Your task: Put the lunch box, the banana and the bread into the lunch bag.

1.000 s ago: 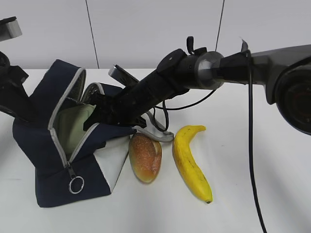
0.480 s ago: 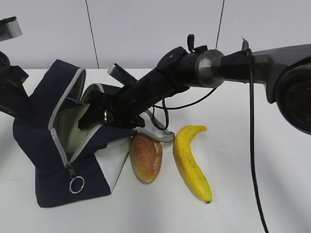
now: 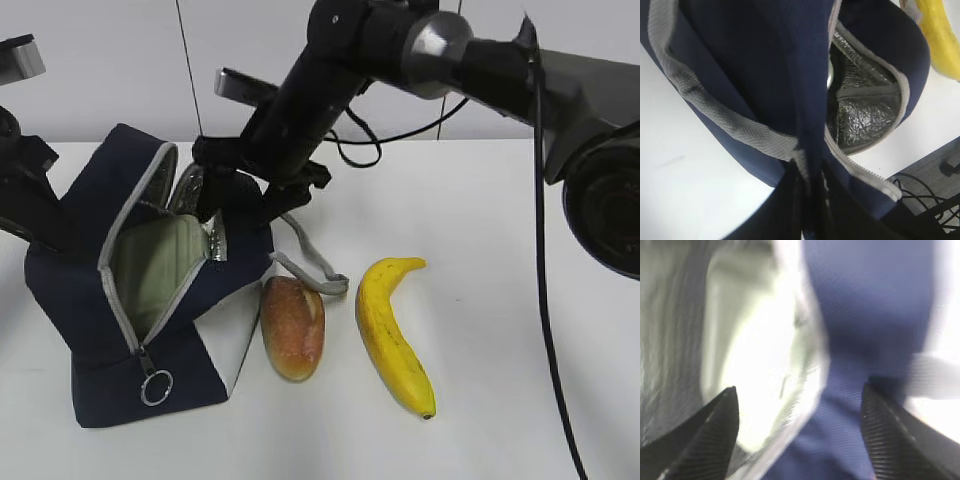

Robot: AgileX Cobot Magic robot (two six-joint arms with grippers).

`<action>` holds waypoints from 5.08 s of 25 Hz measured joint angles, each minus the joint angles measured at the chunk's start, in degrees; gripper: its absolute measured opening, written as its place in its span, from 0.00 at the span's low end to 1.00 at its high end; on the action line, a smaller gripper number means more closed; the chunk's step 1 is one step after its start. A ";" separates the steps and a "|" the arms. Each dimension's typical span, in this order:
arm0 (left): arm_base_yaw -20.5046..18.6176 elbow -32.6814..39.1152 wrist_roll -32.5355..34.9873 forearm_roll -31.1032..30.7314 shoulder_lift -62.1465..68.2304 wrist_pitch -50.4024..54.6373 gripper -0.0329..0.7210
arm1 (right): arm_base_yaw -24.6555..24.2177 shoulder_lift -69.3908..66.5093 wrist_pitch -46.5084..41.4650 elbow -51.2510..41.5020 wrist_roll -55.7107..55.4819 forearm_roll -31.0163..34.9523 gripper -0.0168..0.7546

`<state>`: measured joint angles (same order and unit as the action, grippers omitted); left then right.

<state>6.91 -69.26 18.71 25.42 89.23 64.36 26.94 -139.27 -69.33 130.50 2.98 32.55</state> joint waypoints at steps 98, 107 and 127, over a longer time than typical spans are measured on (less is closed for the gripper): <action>0.00 0.00 0.00 -0.39 0.00 1.39 0.06 | -2.17 18.33 -1.19 -10.27 -7.35 0.75 0.38; 0.00 0.00 -0.10 -0.48 0.00 1.39 0.06 | 0.69 12.01 3.06 -10.27 -1.77 16.53 0.38; 0.00 0.00 -0.10 -0.61 0.00 1.39 0.06 | 4.16 4.29 7.49 -10.27 -0.55 18.31 0.38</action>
<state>6.91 -69.26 18.60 24.80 89.23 65.75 31.10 -134.98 -61.84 120.23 2.43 50.86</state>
